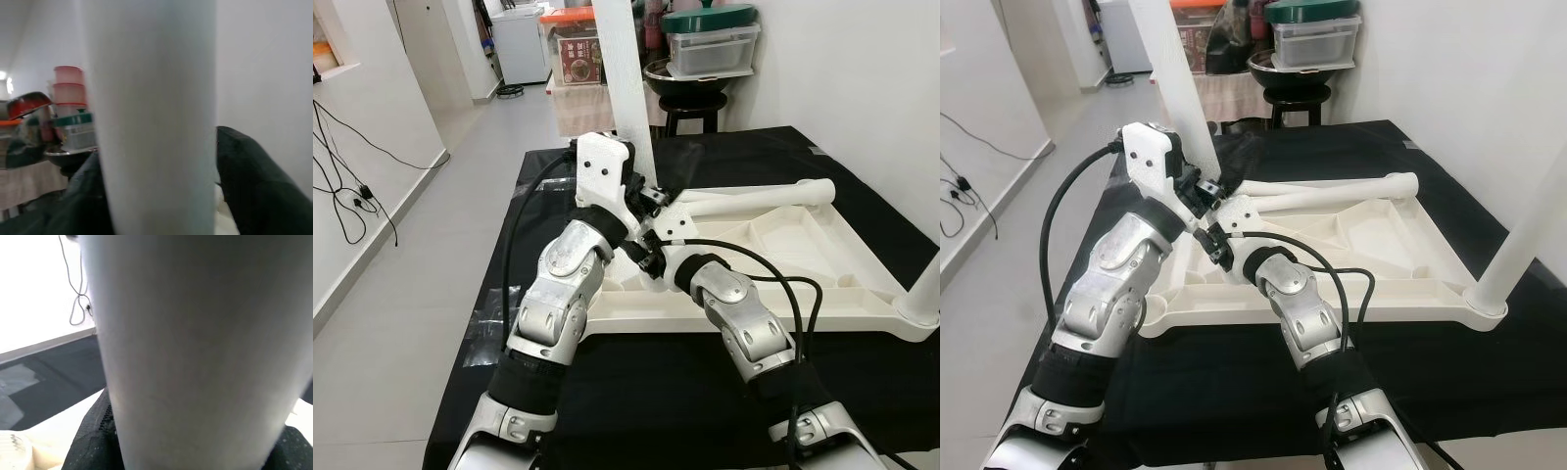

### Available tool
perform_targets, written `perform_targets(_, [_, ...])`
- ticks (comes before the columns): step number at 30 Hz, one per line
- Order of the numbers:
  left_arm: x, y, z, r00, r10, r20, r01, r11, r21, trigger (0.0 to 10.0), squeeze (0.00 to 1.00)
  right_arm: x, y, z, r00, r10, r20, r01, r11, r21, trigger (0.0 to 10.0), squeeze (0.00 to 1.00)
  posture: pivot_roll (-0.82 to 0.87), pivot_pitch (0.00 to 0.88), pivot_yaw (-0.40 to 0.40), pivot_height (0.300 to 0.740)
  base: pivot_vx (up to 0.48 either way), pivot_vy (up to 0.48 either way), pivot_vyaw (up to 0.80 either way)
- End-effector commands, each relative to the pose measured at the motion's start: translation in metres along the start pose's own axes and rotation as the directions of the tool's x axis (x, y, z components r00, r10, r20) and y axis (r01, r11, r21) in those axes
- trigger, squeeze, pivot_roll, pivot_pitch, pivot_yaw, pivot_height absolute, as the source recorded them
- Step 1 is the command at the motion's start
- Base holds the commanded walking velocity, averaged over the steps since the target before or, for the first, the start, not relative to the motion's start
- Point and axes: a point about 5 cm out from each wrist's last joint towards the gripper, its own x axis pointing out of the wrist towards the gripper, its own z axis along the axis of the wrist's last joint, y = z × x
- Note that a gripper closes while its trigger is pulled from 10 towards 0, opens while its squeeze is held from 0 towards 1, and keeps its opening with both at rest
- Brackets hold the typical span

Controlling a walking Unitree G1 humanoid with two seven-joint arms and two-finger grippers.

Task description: Building children table

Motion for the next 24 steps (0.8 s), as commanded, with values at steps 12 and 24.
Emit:
perform_targets(12, [0.007, -0.004, 0.008, 0.993, -0.115, 0.03, 0.117, 0.991, -0.062, 0.0, 0.0, 0.003, 0.002, 0.008, 0.999, 0.02, 0.034, -0.022, 0.999, 0.041, 10.0, 0.55, 0.01, 0.0, 0.042, 0.74, 0.0, 0.0, 0.0])
perform_targets(24, [-0.004, -0.037, 0.023, 0.797, -0.586, 0.146, 0.593, 0.713, -0.374, 0.0, 0.0, -0.001, 0.004, 0.019, 0.987, 0.13, 0.098, -0.136, 0.989, 0.059, 10.0, 0.75, 0.0, 0.0, 0.043, 0.74, 0.0, 0.0, 0.0])
